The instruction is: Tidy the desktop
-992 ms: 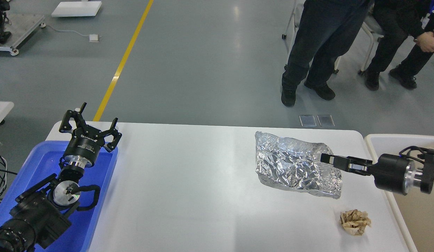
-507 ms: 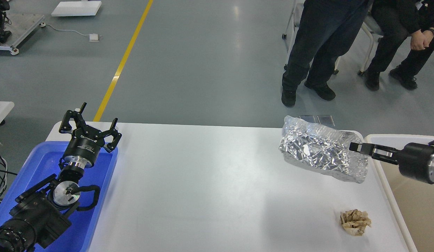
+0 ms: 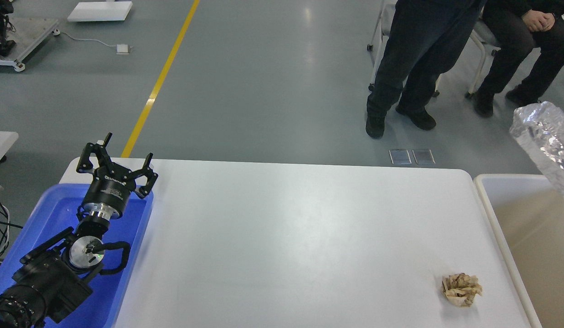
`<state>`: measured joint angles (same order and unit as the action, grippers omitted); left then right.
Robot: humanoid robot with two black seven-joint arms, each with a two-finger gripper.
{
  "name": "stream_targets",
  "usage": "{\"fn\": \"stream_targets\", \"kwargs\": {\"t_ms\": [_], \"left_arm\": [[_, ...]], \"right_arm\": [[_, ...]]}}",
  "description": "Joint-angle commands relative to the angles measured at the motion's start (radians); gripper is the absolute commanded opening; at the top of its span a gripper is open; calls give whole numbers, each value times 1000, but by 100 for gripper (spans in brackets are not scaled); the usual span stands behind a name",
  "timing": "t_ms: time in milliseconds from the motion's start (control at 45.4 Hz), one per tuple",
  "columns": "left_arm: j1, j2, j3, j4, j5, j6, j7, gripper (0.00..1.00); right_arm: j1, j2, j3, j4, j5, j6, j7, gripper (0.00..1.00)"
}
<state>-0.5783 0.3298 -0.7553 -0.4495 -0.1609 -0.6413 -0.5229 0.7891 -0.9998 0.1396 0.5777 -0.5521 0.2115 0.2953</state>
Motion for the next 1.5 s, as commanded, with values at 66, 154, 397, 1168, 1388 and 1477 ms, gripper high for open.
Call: {"fn": "stream_targets", "kwargs": {"t_ms": [66,154,397,1168,1388,1477], "left_arm": [[0,0,1,0,0,0,0,100],[0,0,1,0,0,0,0,100],[0,0,1,0,0,0,0,100],[0,0,1,0,0,0,0,100],[0,0,1,0,0,0,0,100],[0,0,1,0,0,0,0,100]], "right_arm": [[-129,141,6,-295,123,16,11,0],[-172,205,14,-375,123,6,13,0],[-248,388,21,-545,127,-52,13,0],[-303,451,20,-548,158,-147,5,0],[-292,444,43,-553,281,-156,2,100],[-289,449,45,-552,282,-159,2,100]]}}
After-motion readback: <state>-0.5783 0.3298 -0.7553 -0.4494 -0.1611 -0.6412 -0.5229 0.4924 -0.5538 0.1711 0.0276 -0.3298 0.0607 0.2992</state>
